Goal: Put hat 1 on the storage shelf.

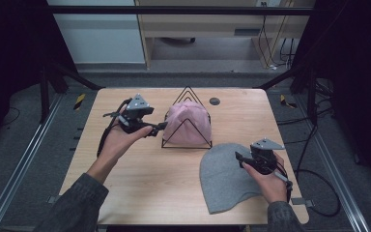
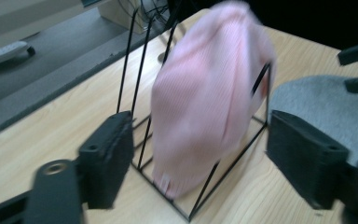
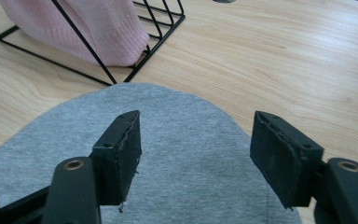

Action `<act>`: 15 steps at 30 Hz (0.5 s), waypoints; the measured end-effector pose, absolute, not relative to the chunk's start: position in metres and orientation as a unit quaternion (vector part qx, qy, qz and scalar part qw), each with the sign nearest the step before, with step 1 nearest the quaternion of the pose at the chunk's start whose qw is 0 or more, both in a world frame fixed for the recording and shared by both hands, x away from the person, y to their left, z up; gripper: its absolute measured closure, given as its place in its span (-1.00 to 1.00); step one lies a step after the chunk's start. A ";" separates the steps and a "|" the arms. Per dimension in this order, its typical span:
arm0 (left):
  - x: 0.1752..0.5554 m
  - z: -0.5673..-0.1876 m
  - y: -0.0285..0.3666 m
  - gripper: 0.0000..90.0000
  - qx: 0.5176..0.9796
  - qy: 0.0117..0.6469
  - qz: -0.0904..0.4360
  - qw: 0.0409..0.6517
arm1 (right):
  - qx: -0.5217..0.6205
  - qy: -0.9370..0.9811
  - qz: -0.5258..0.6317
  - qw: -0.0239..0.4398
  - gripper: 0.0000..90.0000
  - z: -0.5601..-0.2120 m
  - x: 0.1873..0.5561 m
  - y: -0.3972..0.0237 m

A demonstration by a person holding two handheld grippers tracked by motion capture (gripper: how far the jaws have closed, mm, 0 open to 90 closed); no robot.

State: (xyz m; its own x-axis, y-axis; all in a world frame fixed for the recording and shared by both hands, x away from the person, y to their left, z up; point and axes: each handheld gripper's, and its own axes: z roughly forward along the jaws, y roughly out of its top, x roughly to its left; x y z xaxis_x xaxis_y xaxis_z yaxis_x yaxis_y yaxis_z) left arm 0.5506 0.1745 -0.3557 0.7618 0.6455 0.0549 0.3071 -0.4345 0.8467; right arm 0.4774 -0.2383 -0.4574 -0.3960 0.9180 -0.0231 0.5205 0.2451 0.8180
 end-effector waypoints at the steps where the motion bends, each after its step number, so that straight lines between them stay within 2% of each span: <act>1: 0.550 -0.362 0.180 -0.62 0.826 0.292 0.186 0.444 | 0.485 0.745 0.377 0.262 -0.30 -0.457 0.477 -0.238; 5: 0.550 -0.390 0.201 -0.75 0.831 0.305 0.163 0.435 | 0.494 0.751 0.358 0.254 -0.36 -0.457 0.479 -0.236; 7: 0.555 -0.404 0.209 -0.79 0.846 0.316 0.154 0.400 | 0.496 0.757 0.348 0.244 -0.42 -0.457 0.482 -0.237; 9: 0.555 -0.408 0.211 -0.80 0.848 0.318 0.154 0.395 | 0.501 0.762 0.336 0.236 -0.45 -0.456 0.485 -0.238; 15: 0.548 -0.438 0.211 -0.81 0.863 0.325 0.155 0.354 | 0.510 0.771 0.316 0.214 -0.23 -0.450 0.501 -0.248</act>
State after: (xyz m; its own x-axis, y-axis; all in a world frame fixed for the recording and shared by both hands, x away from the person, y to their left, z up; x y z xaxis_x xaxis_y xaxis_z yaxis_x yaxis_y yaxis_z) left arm 0.5483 0.2113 -0.4384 0.7405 0.6710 0.0366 0.4522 -0.5379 0.7115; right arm 0.5006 -0.2481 -0.4502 -0.3888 0.9213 -0.0077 0.6504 0.2804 0.7060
